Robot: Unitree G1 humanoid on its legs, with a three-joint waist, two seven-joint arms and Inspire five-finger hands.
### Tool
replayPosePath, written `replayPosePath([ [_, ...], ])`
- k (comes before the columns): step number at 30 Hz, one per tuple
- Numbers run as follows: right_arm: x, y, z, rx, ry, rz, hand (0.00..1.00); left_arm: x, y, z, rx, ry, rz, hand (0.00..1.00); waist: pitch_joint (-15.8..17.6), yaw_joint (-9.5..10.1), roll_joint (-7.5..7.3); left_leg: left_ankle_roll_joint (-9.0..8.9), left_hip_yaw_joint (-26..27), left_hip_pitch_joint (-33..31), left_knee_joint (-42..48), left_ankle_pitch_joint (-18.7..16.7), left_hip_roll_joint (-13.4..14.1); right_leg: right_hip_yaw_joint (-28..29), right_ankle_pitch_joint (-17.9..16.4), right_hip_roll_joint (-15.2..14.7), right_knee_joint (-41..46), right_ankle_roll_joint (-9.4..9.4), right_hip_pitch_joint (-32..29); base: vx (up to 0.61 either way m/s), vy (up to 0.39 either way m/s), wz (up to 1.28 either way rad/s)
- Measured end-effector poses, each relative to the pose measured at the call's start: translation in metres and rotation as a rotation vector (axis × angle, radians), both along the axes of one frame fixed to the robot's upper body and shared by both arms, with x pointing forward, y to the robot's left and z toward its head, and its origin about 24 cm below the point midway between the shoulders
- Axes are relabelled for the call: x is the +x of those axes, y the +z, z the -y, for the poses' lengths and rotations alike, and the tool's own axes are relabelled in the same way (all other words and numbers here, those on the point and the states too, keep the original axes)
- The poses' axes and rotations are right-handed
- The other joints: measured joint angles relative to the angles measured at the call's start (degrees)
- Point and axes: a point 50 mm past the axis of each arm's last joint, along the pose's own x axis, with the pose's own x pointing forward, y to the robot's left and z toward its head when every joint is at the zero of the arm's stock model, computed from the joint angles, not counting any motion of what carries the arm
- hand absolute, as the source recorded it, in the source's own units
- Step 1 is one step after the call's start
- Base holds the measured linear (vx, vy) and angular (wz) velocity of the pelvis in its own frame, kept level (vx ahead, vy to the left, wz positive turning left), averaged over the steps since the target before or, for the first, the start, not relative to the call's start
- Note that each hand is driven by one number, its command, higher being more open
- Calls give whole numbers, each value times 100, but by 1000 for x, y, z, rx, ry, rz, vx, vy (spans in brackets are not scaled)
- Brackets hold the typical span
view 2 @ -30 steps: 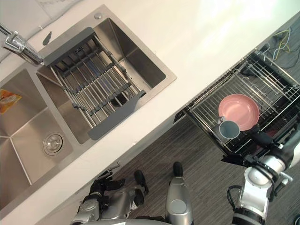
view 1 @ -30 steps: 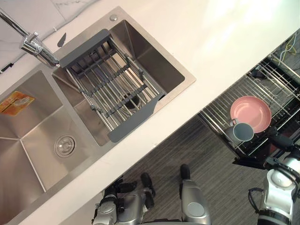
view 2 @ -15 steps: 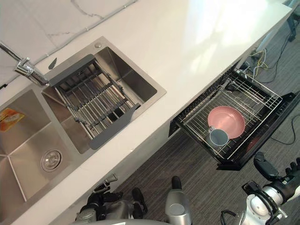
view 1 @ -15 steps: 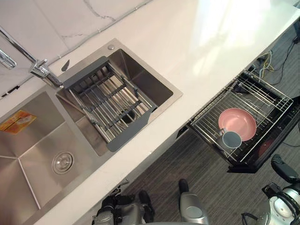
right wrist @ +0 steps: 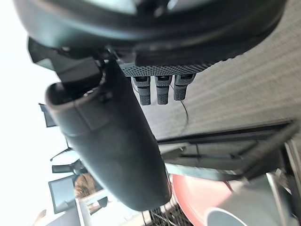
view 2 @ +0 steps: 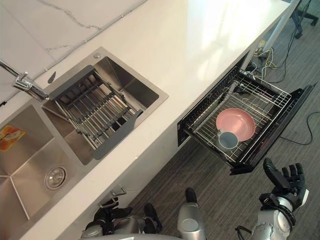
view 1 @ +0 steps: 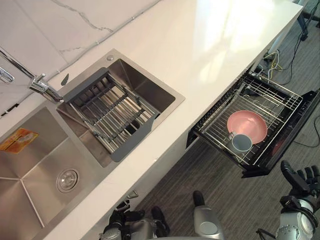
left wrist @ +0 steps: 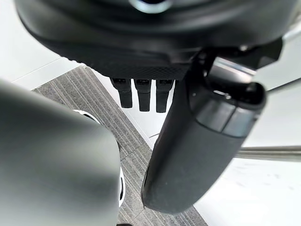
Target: Walk over to the sink, pick up the cup, carry it to the dishwasher, place the cup inside the dishwasher, then close the dishwasher door
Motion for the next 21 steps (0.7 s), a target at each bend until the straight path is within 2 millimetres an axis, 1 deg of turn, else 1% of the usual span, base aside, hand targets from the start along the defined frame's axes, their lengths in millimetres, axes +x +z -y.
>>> replayPosePath([
  [2,6,-4,-8,12,63,-2,90,0,0,3,-4,-23,9,90,-39,25,61,21,-120,-38,1,18,-17,-121,2,-28,-9,3,37,2,-7,25],
  [4,11,-6,-14,22,109,4,90,1,0,4,-6,-32,14,90,-56,42,89,33,-204,-56,-1,33,-29,-202,4,-48,-42,6,88,4,-3,24],
  [5,11,-8,-16,38,104,9,90,1,0,6,-8,-41,17,90,-59,46,93,35,-249,-55,-2,38,-33,-253,5,-57,-62,8,124,2,2,26],
  [8,11,-8,-16,21,130,-10,90,2,1,6,-7,-61,30,90,-57,38,91,61,-354,-93,-12,66,-93,-360,13,-103,-100,22,184,-1,18,21],
  [10,14,-7,-18,10,153,-17,90,2,1,6,-5,-81,31,90,-57,0,90,83,-462,-131,-11,90,-133,-449,34,-140,-148,46,224,-19,18,19],
  [14,20,-6,-22,-10,206,-31,90,4,2,8,-3,-121,41,90,-55,-9,89,110,-619,-185,-22,160,-184,-612,49,-189,-168,52,264,-43,15,24],
  [17,30,-7,-39,-25,322,-36,90,5,3,10,-3,-143,47,90,-54,4,86,108,-829,-190,-100,265,-208,-820,62,-213,-226,34,345,-63,-12,34],
  [19,38,-6,-49,-25,371,-26,90,7,4,10,-3,-145,57,90,-52,74,84,96,-984,-196,-206,375,-210,-988,75,-214,-308,13,398,-59,-33,34],
  [21,43,-5,-54,-24,396,-19,90,8,4,10,-3,-146,64,90,-52,126,83,85,-1131,-207,-286,441,-208,-1133,77,-211,-351,7,450,-34,-39,36],
])
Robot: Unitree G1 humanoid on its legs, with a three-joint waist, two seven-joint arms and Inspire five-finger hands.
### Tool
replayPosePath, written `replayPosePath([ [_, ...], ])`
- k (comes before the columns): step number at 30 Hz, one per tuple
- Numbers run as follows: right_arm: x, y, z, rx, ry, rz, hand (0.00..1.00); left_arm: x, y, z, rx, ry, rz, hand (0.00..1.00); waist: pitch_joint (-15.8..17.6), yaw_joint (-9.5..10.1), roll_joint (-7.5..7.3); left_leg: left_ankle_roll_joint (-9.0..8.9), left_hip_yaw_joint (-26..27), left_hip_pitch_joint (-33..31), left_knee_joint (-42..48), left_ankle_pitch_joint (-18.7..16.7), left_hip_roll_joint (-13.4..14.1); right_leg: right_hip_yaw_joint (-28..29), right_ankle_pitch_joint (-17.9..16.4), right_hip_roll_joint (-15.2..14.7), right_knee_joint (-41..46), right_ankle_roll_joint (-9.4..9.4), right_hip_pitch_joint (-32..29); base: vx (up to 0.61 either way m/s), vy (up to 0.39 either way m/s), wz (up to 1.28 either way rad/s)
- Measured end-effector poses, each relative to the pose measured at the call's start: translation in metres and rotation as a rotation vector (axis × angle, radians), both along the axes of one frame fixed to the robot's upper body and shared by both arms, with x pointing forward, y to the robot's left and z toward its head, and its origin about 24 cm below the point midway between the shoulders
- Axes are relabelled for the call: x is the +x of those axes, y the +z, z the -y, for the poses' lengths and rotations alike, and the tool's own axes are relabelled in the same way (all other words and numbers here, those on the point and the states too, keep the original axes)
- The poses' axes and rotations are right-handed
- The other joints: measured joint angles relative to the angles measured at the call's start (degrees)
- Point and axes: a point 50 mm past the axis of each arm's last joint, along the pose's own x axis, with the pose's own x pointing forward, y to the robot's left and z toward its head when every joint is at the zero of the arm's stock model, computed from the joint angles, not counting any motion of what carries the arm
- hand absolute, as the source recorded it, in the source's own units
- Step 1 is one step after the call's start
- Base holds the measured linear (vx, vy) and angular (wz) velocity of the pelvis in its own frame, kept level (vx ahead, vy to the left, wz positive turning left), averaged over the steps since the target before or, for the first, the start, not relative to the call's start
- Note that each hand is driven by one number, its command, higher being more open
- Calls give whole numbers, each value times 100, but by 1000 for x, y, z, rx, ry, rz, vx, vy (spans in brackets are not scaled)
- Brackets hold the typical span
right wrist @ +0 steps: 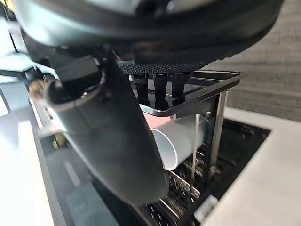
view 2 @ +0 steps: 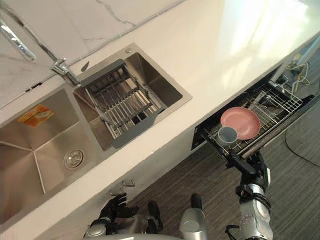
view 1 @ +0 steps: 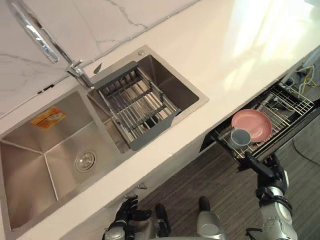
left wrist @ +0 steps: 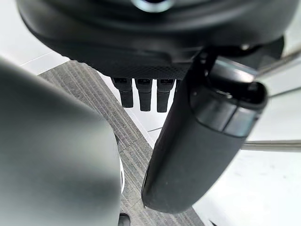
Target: Walk over to the sink, pick up the cup, carry it to the dishwasher, place the cup inside the dishwasher, then close the dishwasher door
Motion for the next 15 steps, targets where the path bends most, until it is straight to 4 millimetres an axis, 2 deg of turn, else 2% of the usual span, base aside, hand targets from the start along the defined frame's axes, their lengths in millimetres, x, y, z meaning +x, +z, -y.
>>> replayPosePath([
  [2,6,2,-4,-2,25,4,90,1,1,0,0,0,5,90,0,35,0,-13,-77,-15,-44,44,2,-89,-2,1,-10,-6,14,-12,-34,31],
  [3,16,4,-11,1,56,18,90,2,1,1,-2,-4,10,90,4,69,7,-16,-178,-52,-71,87,-1,-189,2,4,-9,-13,45,18,-20,26],
  [7,31,9,-15,-1,78,33,90,4,2,1,-2,-6,19,90,10,183,12,-19,-374,-152,-65,130,-33,-406,-1,5,-20,-10,88,22,-14,32],
  [8,40,12,-16,-6,91,41,90,4,2,0,0,-6,20,90,15,185,15,-24,-467,-212,-60,157,-47,-495,-1,-1,-34,-10,88,-4,-6,28],
  [11,53,17,-16,-47,126,33,90,5,3,-1,2,-6,26,90,41,213,28,-30,-586,-285,-58,205,-65,-622,-7,-9,-35,-16,88,-29,-10,27],
  [14,76,28,-15,-83,142,41,90,8,5,-2,3,-3,47,90,93,287,51,-35,-705,-421,-58,285,-70,-731,-15,-12,9,-35,-11,-85,-14,21],
  [15,79,32,-7,-117,142,29,90,10,6,-4,7,0,57,90,136,298,43,-42,-739,-474,-56,316,-67,-764,-19,-12,39,-46,-57,-68,-8,12],
])
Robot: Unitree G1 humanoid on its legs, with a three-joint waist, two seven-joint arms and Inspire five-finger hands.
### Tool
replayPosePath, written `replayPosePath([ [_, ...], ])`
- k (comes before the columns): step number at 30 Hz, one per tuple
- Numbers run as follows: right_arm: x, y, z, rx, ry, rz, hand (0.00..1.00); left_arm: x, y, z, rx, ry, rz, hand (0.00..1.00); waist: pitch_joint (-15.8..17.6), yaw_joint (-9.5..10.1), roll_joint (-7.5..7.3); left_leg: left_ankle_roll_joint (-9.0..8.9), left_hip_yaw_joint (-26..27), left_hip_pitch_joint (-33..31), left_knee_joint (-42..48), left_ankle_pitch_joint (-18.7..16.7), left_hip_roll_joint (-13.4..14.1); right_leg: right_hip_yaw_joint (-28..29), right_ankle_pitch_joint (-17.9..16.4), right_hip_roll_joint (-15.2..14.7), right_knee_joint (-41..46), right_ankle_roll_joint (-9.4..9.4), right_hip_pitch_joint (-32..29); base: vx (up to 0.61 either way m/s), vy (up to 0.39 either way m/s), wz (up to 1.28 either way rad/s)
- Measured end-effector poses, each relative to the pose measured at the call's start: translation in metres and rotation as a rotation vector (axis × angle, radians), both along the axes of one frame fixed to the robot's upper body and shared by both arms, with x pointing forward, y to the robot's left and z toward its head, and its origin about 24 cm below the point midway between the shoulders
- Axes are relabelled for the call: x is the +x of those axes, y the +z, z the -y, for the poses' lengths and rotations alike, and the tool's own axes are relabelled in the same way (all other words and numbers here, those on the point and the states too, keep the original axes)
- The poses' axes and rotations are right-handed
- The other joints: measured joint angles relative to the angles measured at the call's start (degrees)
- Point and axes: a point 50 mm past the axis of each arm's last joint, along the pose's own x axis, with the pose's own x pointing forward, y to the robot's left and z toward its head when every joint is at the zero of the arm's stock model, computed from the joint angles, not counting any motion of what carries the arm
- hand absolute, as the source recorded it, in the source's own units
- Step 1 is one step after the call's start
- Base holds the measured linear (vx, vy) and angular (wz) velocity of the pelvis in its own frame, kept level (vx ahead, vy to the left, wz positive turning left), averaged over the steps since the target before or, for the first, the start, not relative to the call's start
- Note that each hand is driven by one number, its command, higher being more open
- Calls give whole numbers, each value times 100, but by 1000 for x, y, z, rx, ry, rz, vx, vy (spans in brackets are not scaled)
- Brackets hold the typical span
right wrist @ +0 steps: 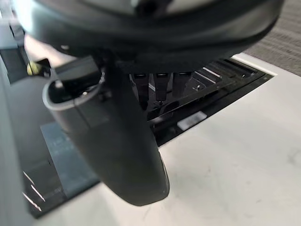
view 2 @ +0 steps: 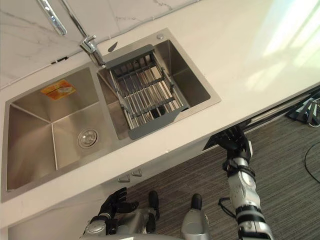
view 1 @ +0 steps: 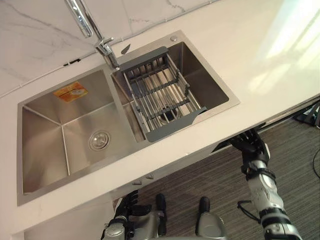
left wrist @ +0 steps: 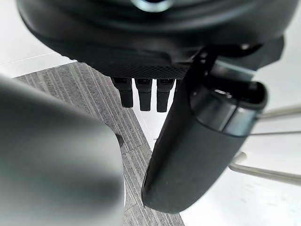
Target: Walk over to the sink, pick up the cup, carry it to the dishwasher, place the cup inside the dishwasher, then close the dishwasher door
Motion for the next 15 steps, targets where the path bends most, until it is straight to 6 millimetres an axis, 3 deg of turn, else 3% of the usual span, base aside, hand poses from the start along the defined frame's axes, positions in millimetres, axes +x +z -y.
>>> replayPosePath([
  [4,17,21,10,-85,19,19,90,8,4,-7,15,5,26,90,239,0,29,-35,-22,-177,59,44,46,-4,-11,27,109,-36,-194,-103,-12,2],
  [7,23,23,9,-89,27,16,90,7,4,-12,22,22,22,90,265,-3,37,-67,-41,-288,122,43,86,-5,-8,65,131,-60,-301,-65,-23,-1],
  [15,19,27,7,-183,101,1,90,7,4,-13,24,32,22,90,281,-19,36,-82,-177,-340,162,66,140,-63,29,145,105,-142,-274,-10,-15,3],
])
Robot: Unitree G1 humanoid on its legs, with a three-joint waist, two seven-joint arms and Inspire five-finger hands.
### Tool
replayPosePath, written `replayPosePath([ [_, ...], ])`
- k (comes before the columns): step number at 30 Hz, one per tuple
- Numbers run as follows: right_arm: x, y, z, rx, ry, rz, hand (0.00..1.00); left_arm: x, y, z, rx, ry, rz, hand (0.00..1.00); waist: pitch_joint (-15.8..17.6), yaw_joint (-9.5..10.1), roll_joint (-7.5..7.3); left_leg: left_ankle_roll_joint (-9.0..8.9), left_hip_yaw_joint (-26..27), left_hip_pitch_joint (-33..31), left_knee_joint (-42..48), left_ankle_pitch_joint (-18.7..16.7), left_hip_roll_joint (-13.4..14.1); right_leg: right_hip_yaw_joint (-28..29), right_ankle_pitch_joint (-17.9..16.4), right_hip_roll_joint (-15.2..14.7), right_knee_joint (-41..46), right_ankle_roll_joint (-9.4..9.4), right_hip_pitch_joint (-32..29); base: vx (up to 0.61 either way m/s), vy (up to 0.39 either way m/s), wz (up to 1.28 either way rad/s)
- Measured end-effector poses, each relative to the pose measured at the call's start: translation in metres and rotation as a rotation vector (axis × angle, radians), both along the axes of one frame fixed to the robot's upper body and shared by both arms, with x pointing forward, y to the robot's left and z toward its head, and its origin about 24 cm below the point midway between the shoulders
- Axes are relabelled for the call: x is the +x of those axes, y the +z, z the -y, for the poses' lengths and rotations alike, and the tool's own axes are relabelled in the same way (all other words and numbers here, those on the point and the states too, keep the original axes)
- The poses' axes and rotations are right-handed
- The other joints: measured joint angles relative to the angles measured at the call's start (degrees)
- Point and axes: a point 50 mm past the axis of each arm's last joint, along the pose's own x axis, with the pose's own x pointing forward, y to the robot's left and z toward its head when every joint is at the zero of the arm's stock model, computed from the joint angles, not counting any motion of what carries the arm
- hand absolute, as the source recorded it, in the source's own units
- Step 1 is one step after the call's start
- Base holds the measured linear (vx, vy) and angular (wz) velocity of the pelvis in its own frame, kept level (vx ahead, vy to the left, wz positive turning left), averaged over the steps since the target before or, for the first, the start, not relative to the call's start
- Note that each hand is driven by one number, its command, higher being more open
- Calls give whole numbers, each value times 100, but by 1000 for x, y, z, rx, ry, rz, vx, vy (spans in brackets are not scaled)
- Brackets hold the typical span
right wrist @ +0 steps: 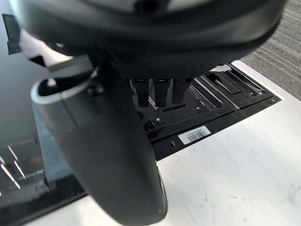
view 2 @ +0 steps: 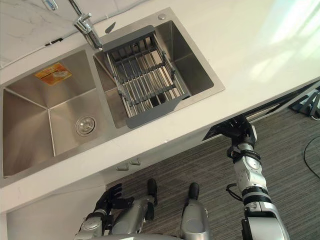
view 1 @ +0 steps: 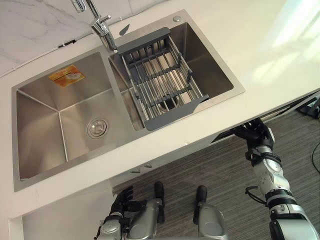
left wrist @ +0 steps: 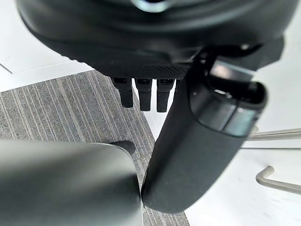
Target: Walk over to the sink, pick up the cup, carry it to the dishwasher, place the cup inside the dishwasher, then close the dishwasher door
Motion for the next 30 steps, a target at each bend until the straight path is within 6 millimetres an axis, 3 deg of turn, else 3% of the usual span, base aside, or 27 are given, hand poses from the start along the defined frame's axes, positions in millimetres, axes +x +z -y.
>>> replayPosePath([
  [5,-22,-14,-6,-89,81,-62,90,0,0,0,1,-3,-2,90,1,4,-48,-18,-48,209,-109,13,20,-55,15,48,-118,-20,241,50,-28,4],
  [8,-43,-30,-17,-149,129,-115,90,-1,-1,-2,8,-6,-9,90,-90,2,-161,-36,-47,445,-264,22,18,-67,13,70,-247,-16,457,45,-17,0],
  [11,-69,-53,-27,-220,162,-206,90,-4,-2,-5,23,-15,-31,90,-292,0,-364,-52,-53,599,-392,32,12,-77,9,85,-364,-10,610,46,-15,1],
  [13,-91,-77,-49,-224,194,-288,90,-11,-5,-5,22,-13,-55,90,-561,-13,-547,-55,-49,653,-476,36,4,-78,4,88,-432,-4,651,44,-17,0],
  [16,-113,-97,-66,-197,207,-362,90,-15,-6,-5,18,-11,-68,90,-734,-7,-669,-52,-49,810,-555,38,-30,-81,3,64,-509,0,809,13,-3,0],
  [21,-136,-125,-75,-121,157,-487,90,-26,-9,-6,17,0,-98,90,-1046,9,-691,-23,-2,1007,-739,94,-64,-43,15,33,-557,22,905,-16,10,-3],
  [30,-194,-176,-63,113,-113,-772,90,-32,-11,-9,7,40,-119,90,-1148,39,-736,-29,-36,1470,-1090,259,-65,-113,9,46,-587,34,1234,-20,-4,1],
])
